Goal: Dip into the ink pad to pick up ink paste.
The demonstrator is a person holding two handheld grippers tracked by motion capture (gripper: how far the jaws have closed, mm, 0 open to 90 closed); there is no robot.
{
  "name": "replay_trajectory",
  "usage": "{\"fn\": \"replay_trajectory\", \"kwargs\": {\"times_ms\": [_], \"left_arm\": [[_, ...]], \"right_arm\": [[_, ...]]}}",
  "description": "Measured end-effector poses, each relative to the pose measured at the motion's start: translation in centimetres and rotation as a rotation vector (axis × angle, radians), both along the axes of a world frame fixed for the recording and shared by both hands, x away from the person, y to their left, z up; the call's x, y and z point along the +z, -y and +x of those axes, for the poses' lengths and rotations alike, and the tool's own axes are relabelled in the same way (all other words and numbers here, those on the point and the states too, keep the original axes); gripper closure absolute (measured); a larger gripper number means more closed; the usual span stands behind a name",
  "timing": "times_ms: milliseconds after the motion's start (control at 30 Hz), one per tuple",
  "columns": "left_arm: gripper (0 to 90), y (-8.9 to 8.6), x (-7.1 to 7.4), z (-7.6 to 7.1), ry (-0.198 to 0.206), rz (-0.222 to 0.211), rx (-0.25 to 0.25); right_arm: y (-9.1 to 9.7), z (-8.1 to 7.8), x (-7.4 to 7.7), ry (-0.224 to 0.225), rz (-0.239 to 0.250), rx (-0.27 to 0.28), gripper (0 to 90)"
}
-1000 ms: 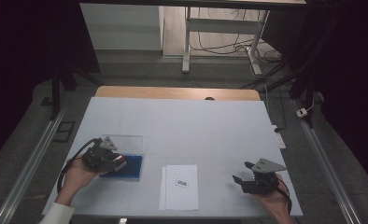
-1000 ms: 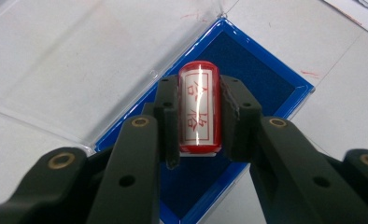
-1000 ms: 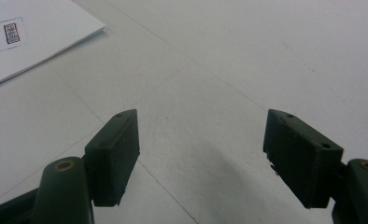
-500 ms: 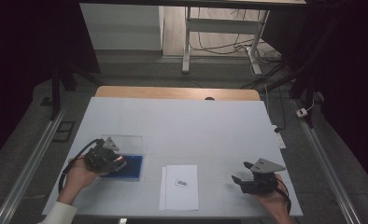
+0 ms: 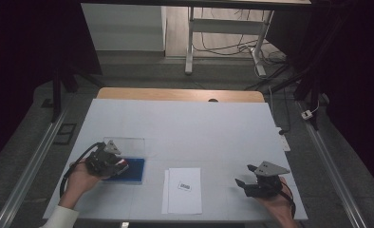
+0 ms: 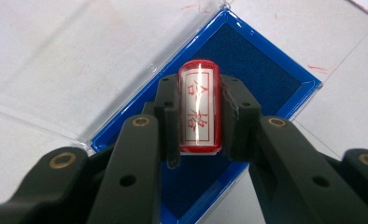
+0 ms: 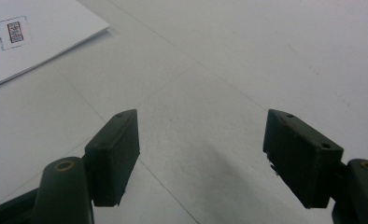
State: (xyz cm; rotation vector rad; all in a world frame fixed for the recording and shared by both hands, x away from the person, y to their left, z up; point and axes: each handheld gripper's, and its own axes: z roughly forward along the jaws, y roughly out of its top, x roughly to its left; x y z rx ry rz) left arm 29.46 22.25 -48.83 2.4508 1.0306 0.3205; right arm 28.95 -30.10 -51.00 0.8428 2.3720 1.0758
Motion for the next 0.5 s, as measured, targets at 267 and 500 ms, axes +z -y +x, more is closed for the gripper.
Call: {"fn": "replay_trajectory", "kwargs": {"times_ms": [267,500], "left_arm": [[70.8,-0.3,2.0,-0.4,0.003,-0.019,-0.015],[70.7,0.2,2.9,-0.9,0.024,-0.039,-0.028]], "right_arm": [[0.1,0.1,0.0,0.0,0.01,-0.005,26.5],[0.2,-0.1,0.2,-0.002,0.012,-0.013,26.5]]}}
